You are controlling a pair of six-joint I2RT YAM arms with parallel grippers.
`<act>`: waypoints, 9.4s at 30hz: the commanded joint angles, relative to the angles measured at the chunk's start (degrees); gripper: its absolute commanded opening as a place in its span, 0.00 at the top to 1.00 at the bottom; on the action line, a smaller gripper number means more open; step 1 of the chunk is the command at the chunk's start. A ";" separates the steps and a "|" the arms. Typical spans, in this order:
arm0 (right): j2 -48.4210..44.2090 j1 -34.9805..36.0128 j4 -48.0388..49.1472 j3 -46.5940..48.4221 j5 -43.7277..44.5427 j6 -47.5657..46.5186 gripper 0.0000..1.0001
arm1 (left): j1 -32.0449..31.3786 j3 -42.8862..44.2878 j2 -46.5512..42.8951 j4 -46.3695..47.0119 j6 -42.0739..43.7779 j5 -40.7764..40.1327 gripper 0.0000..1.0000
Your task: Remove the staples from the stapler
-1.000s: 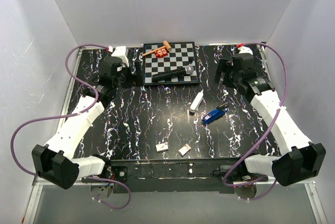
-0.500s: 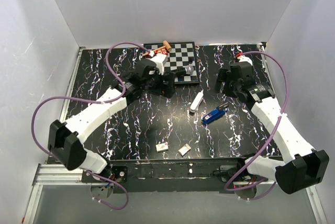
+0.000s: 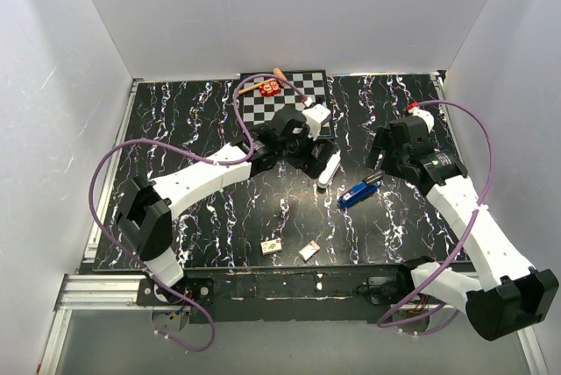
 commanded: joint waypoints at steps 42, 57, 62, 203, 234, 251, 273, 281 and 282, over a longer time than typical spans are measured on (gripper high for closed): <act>-13.88 0.10 -6.99 -7.00 -3.08 3.15 0.05 | -4.29 23.86 30.66 2.68 -0.82 -16.74 0.11; -14.23 0.10 -6.99 -6.92 -3.61 2.71 0.05 | -5.43 27.37 34.70 0.65 0.24 -18.50 0.23; -14.58 0.10 -6.99 -6.92 -3.79 2.80 0.05 | -5.43 27.29 34.88 0.57 -0.02 -18.24 0.32; -7.28 29.10 3.11 12.16 -54.24 -21.46 0.99 | 4.15 -15.60 -28.75 25.07 -12.41 60.96 1.00; -13.52 30.77 10.06 -0.24 -58.01 -15.57 0.99 | 5.73 -21.40 -36.75 34.58 -17.60 43.20 1.00; -14.84 32.62 10.94 -3.66 -59.95 -13.81 0.99 | 7.57 -22.99 -38.77 38.54 -19.45 41.44 1.00; -17.22 35.69 16.30 -10.78 -59.60 -9.15 0.99 | 9.51 -24.13 -40.96 40.99 -20.68 39.68 1.00; -17.83 36.57 17.45 -12.01 -58.63 -8.27 0.99 | 9.95 -23.78 -40.97 41.35 -20.94 39.86 1.00; -17.75 36.66 17.45 -11.93 -58.54 -8.19 0.99 | 10.04 -23.78 -40.79 41.35 -20.94 39.86 1.00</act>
